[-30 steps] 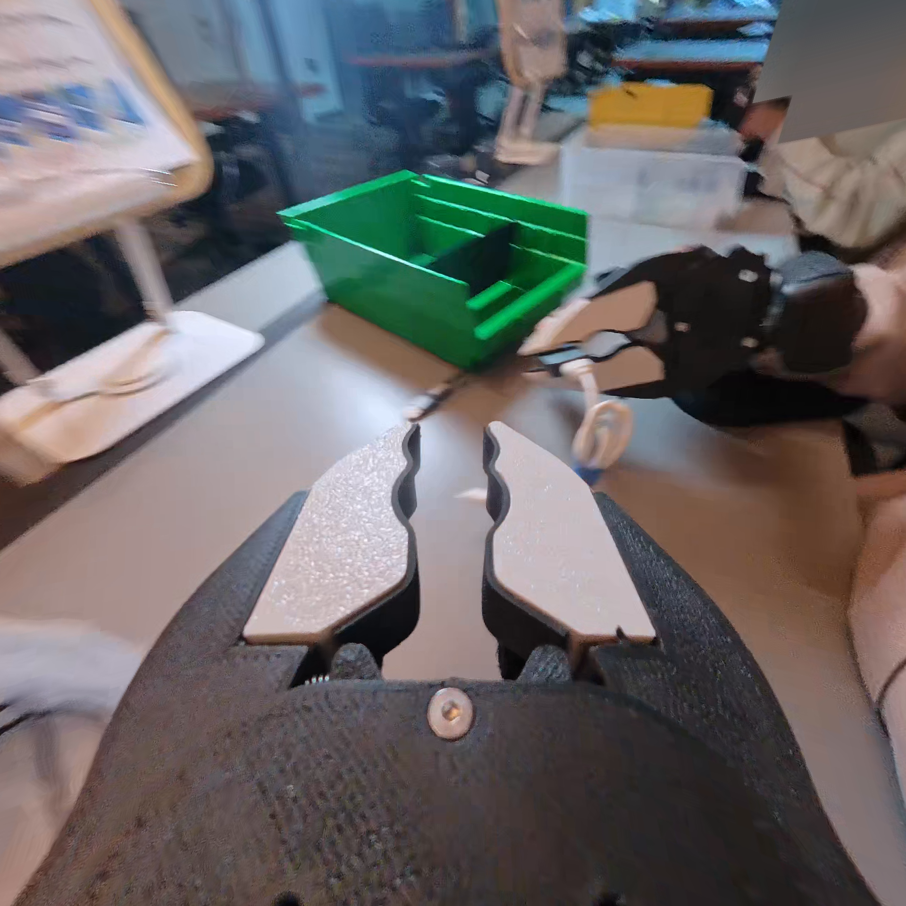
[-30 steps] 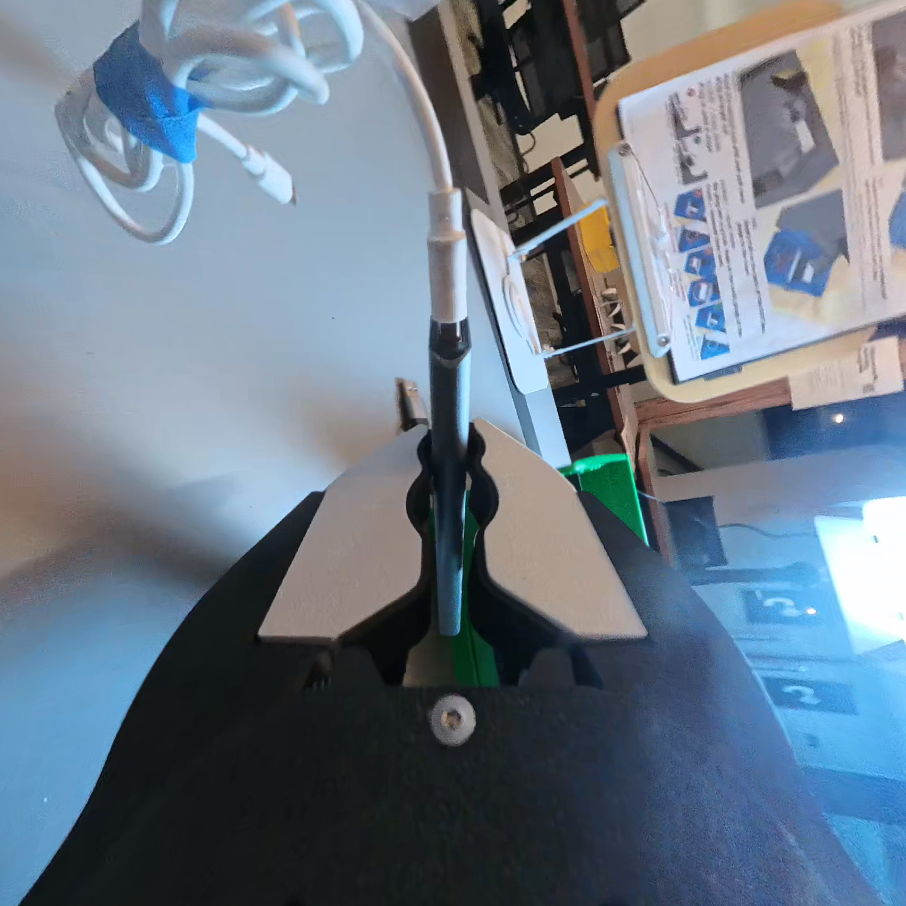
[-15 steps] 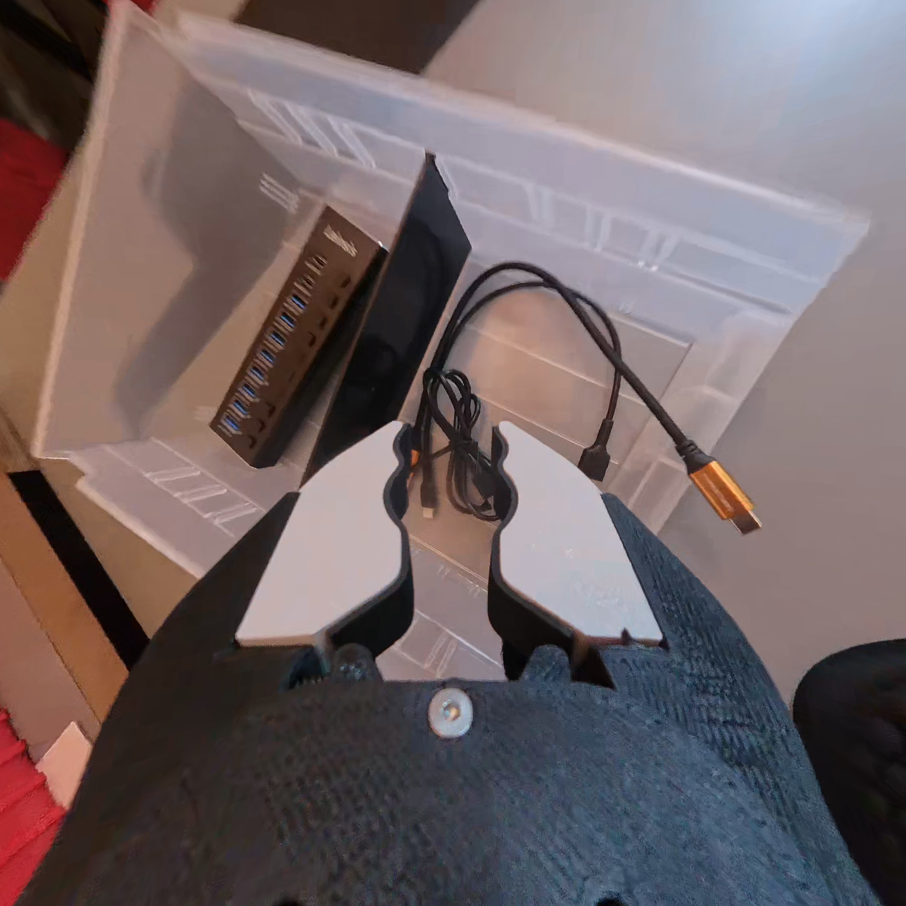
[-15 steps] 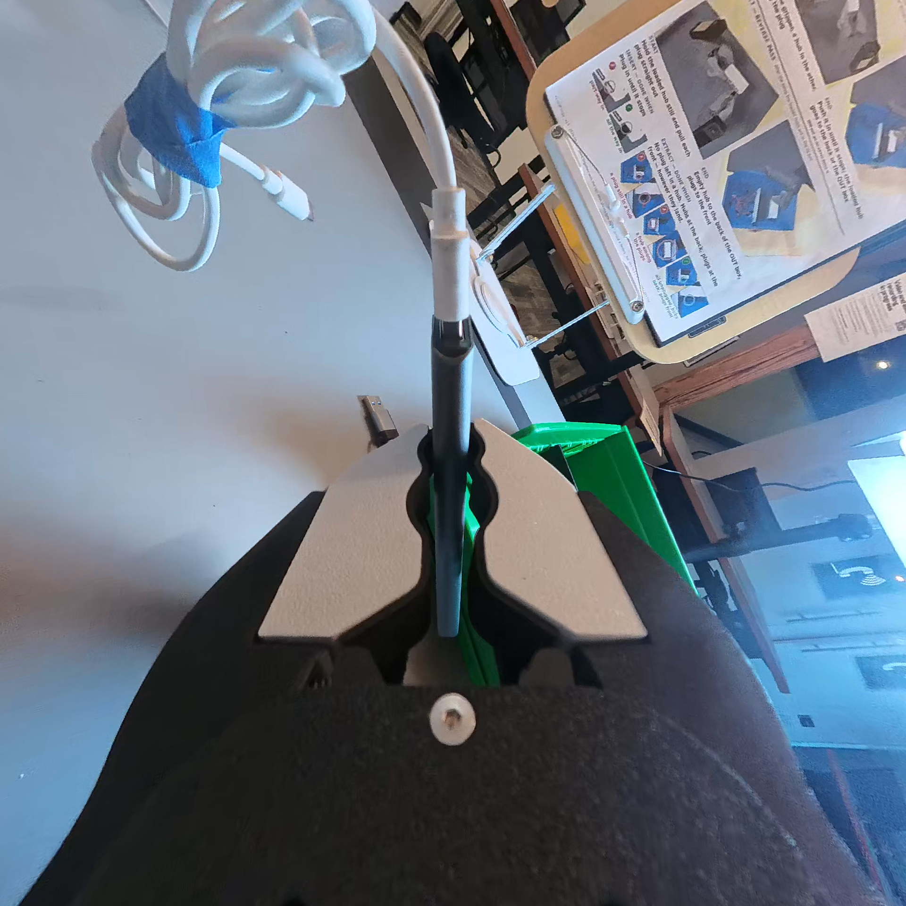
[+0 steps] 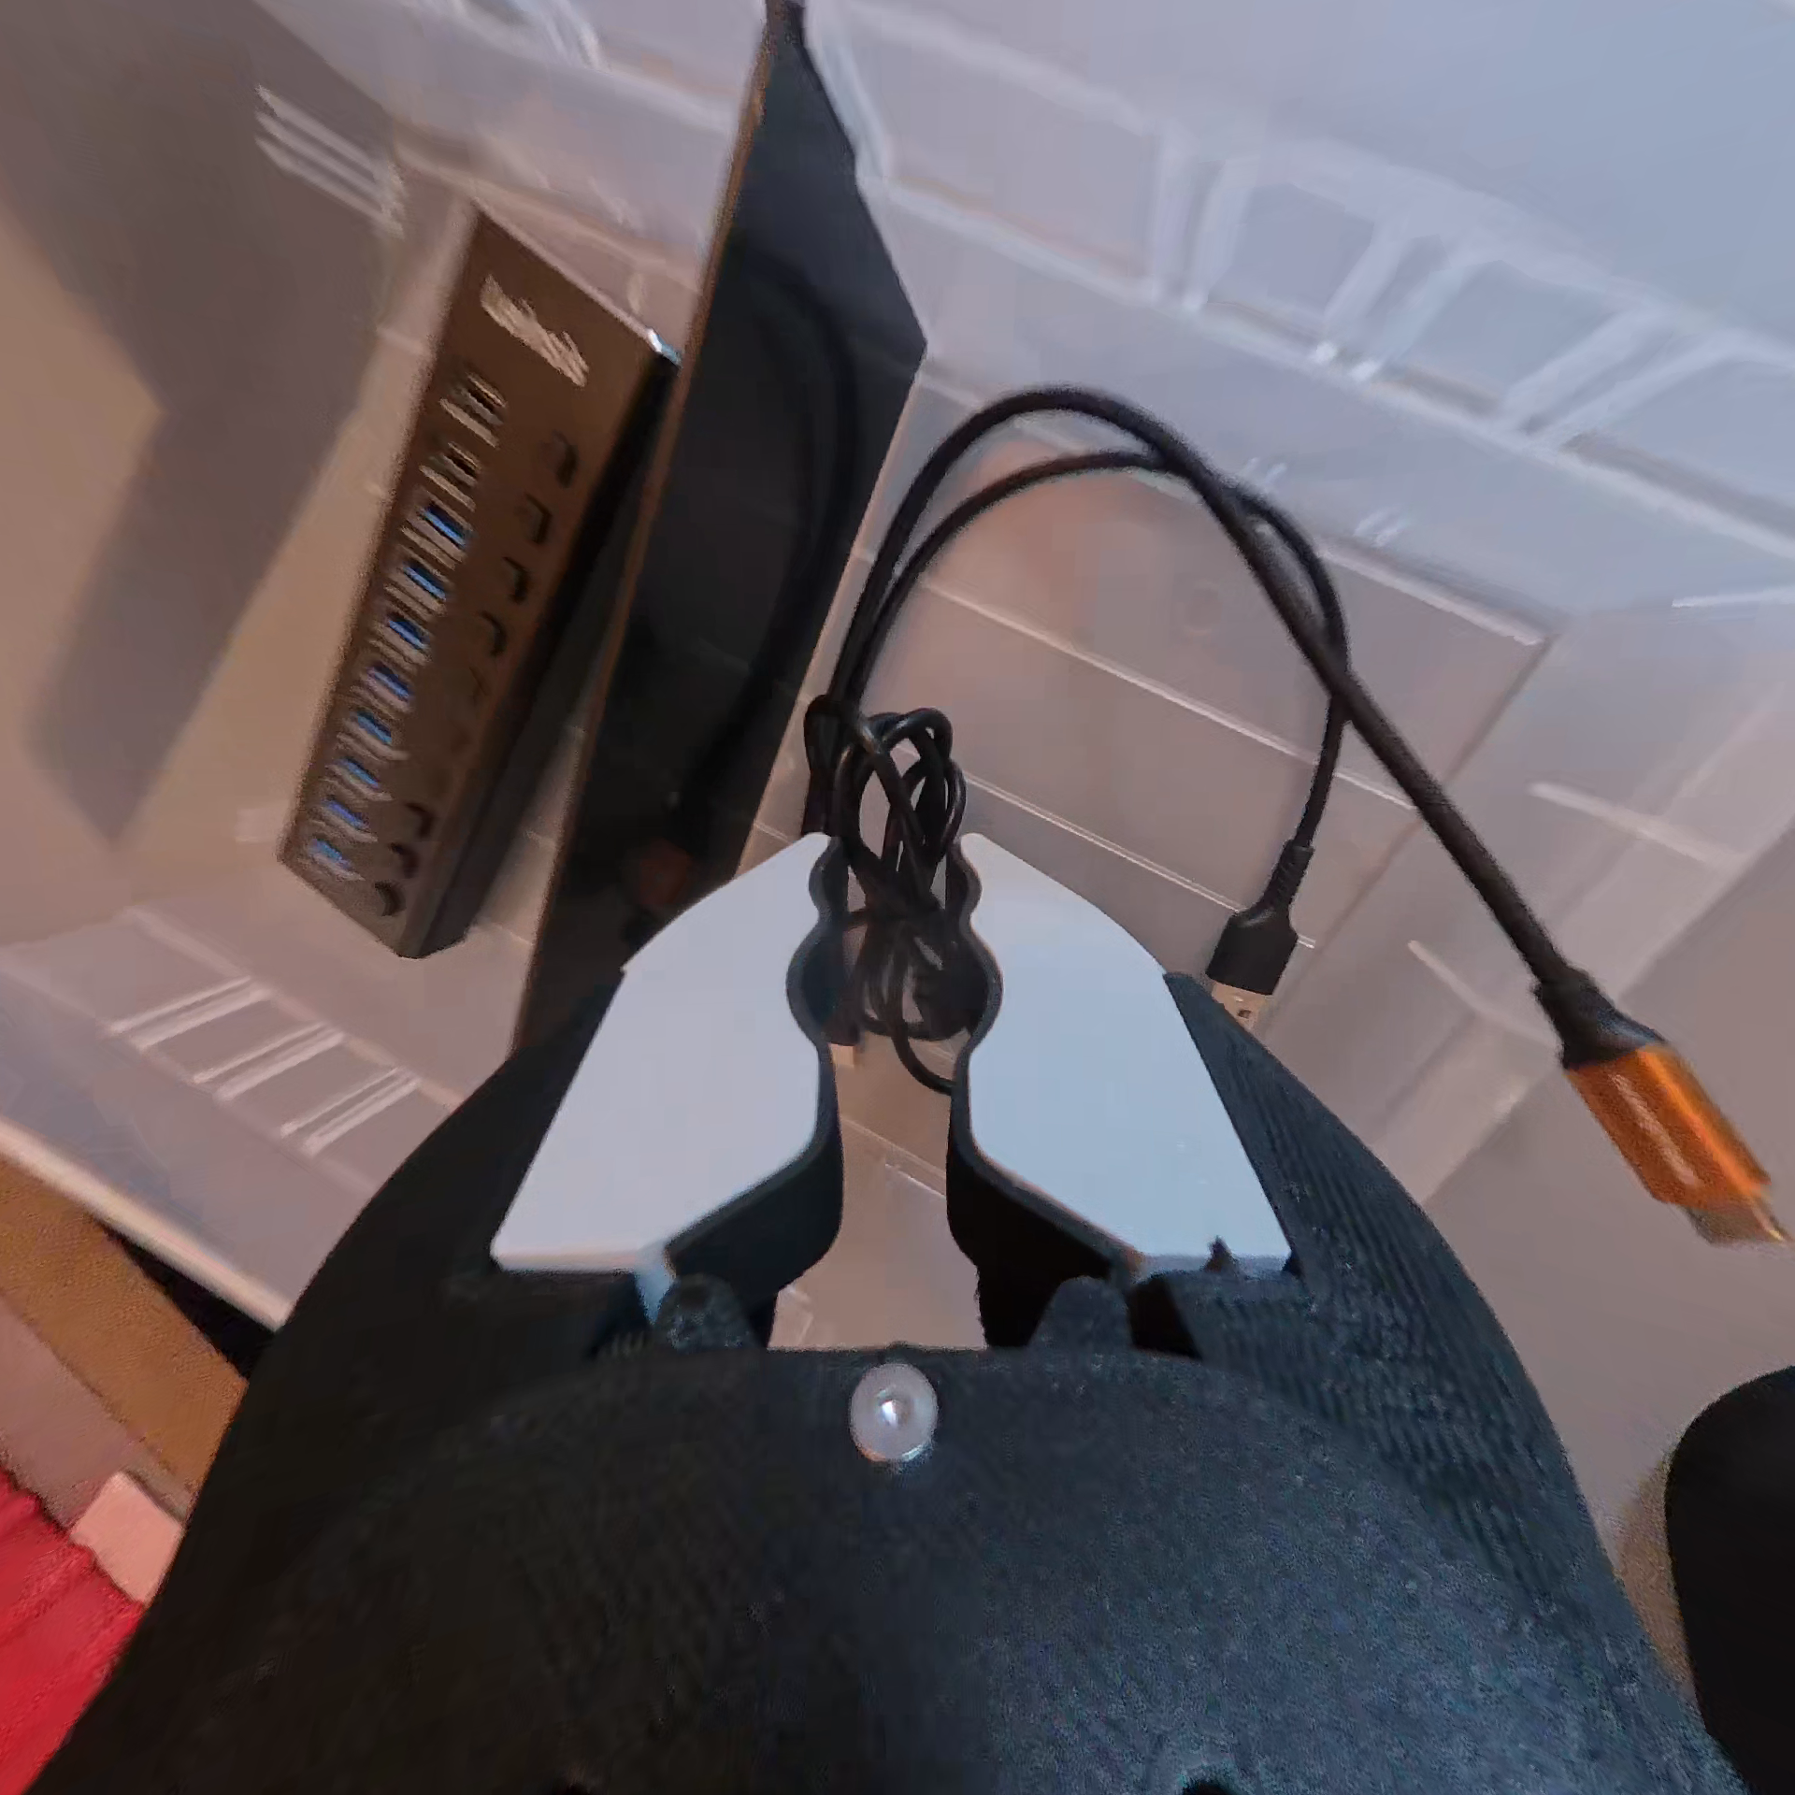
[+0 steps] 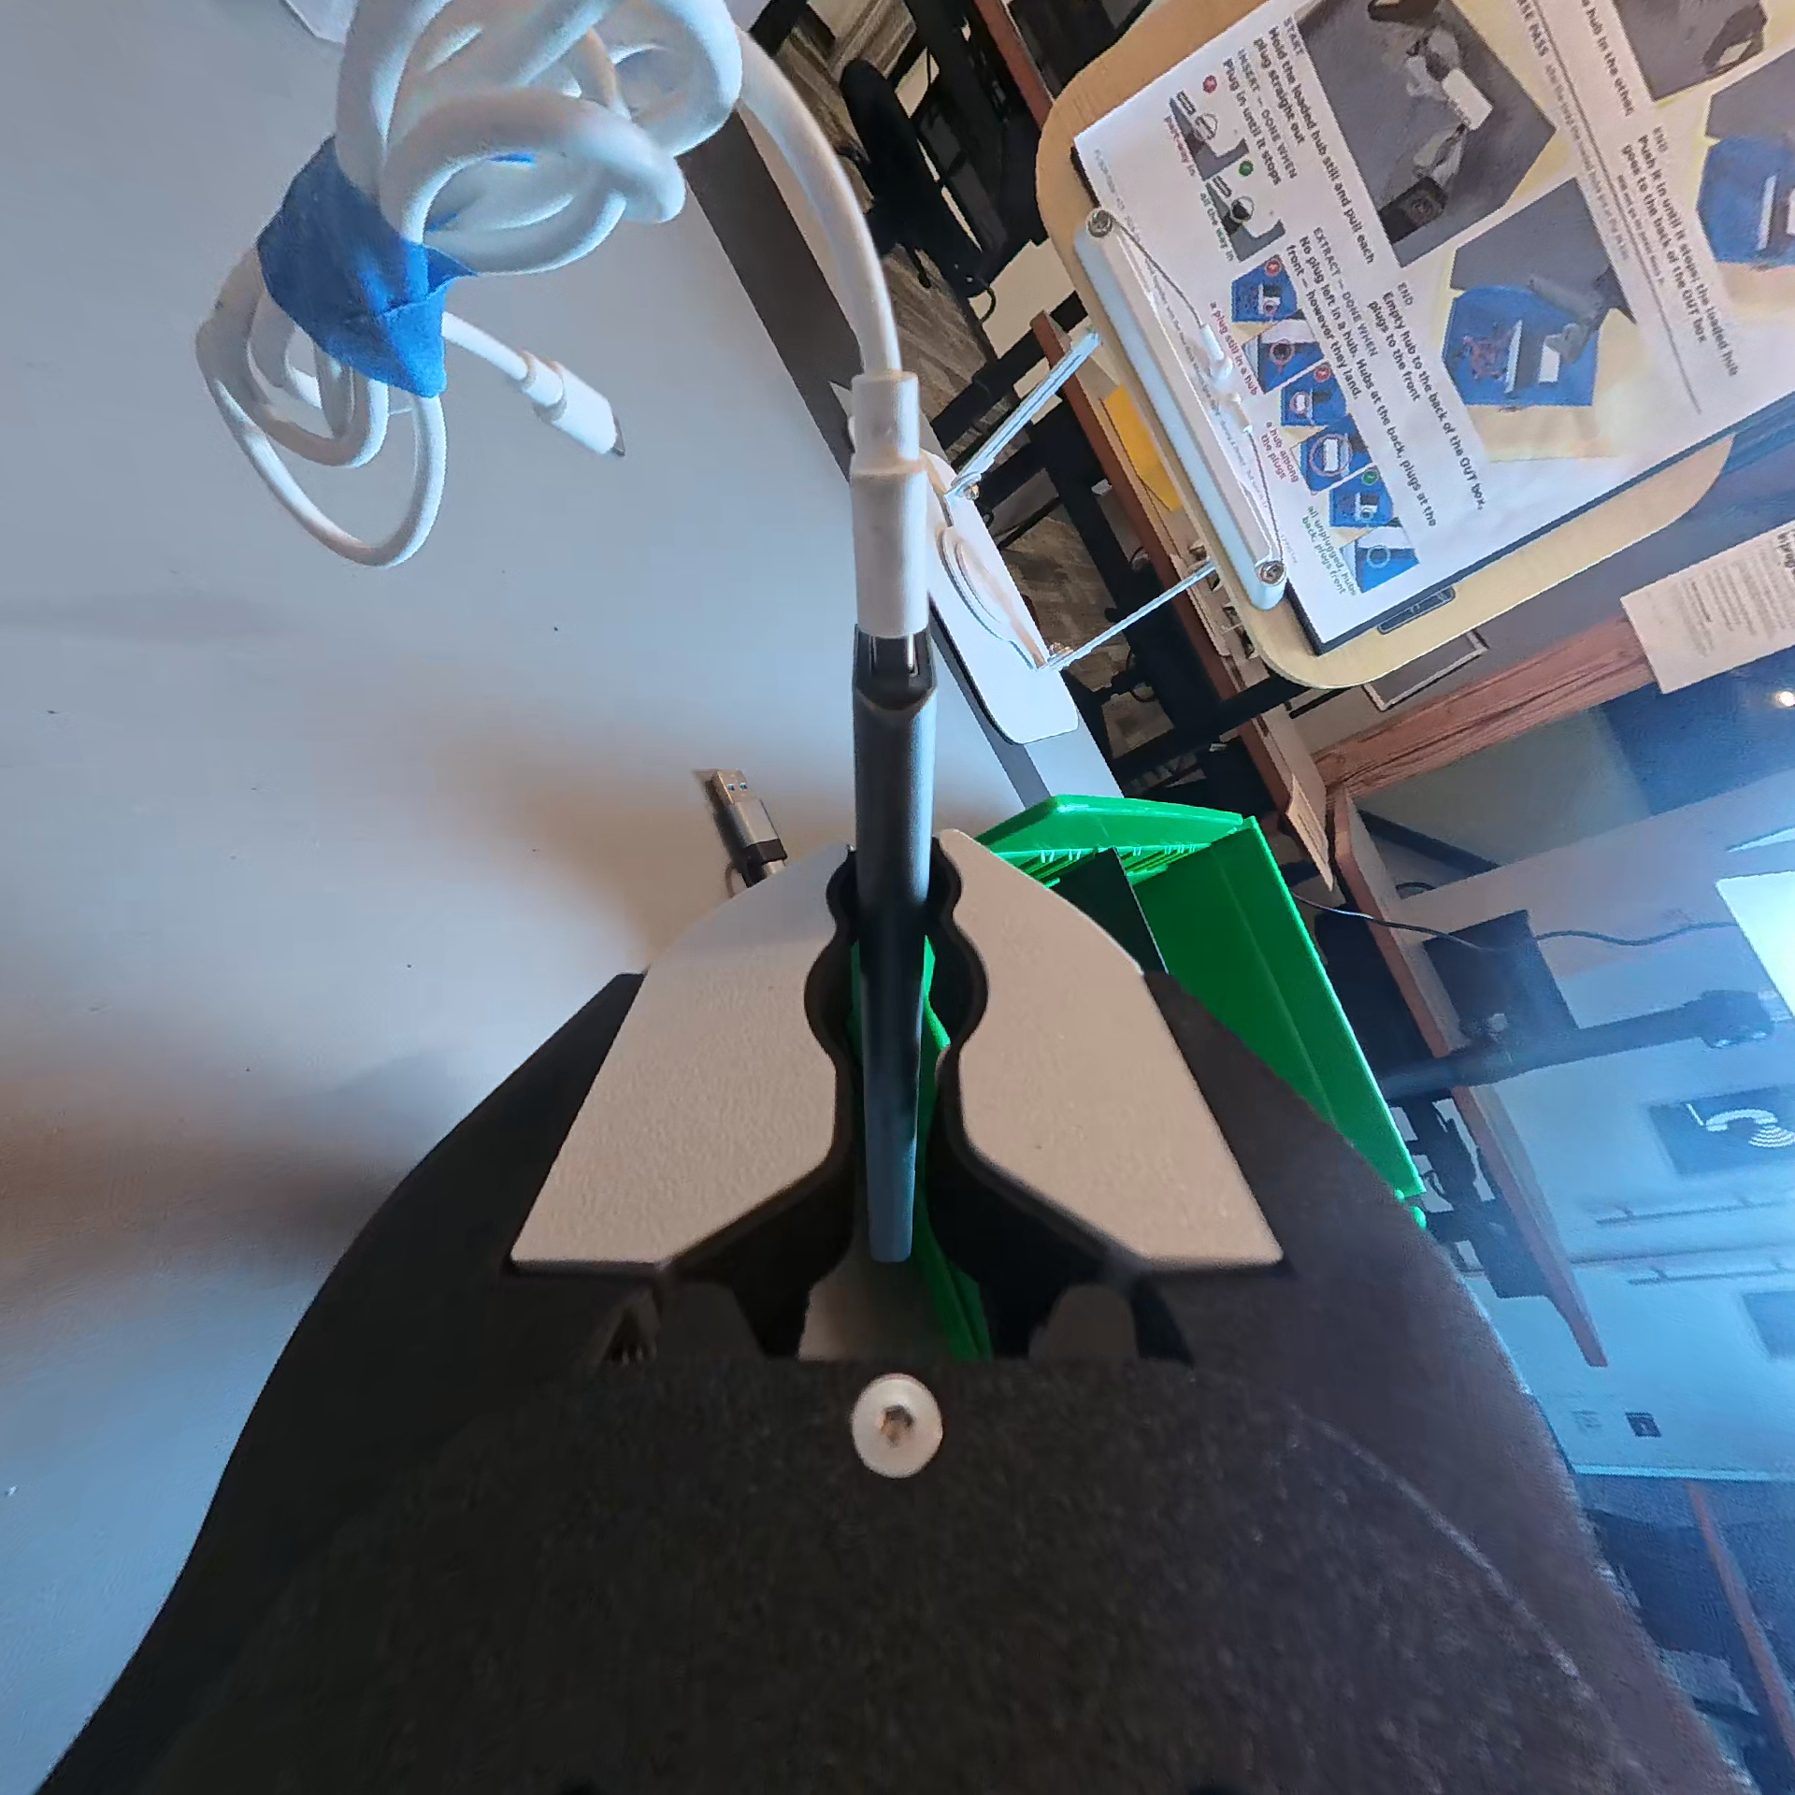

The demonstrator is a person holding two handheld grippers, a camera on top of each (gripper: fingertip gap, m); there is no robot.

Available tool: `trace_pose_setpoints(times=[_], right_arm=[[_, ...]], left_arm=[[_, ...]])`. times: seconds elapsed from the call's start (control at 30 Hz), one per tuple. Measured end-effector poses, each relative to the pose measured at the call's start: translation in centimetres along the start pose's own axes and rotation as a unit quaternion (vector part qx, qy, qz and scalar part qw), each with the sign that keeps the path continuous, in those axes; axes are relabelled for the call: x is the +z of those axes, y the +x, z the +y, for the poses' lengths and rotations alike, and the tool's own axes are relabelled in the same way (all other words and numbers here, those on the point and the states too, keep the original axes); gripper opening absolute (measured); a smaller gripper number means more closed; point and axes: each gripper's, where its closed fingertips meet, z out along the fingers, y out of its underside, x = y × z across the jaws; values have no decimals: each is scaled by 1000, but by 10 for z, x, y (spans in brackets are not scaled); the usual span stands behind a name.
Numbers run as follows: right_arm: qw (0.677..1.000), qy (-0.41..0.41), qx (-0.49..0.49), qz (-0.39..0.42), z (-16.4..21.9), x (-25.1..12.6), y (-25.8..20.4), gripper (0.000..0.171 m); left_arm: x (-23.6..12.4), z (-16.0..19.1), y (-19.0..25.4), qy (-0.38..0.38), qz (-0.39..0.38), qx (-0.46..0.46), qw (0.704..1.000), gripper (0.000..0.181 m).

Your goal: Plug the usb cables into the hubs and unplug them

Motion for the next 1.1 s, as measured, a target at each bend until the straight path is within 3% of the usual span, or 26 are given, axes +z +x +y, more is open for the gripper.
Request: trace_pose_setpoints(times=[0.03,0.2,0.33,0.47,0.57,0.67,0.77,0.9,1.03,1.1], right_arm=[[1000,0,-1,1,0,0,0,10],[1000,2,-2,5,-2,0,1,10],[1000,6,-13,17,-4,0,3,10],[998,6,-40,39,-2,-2,8,12],[997,1,-62,48,0,-2,8,12],[996,-7,-81,47,5,0,5,12],[995,-7,-92,42,6,2,0,11],[995,18,-91,35,-1,2,-3,11],[991,131,0,-8,-32,-16,-3,11],[970,219,82,-64,-54,-32,-5,10]], left_arm=[[-13,-7,0,24,-12,7,1000,19],[-110,-64,22,194,-81,74,975,19],[-171,-101,123,319,-21,213,923,19],[-161,-86,260,350,85,402,842,20],[-117,-62,312,312,148,447,826,16],[-94,-45,322,297,210,424,829,19],[-109,-46,313,330,284,340,834,23],[-127,-69,289,387,286,224,847,26],[-122,-93,294,427,241,212,845,30],[-122,-109,304,443,229,220,838,31]])
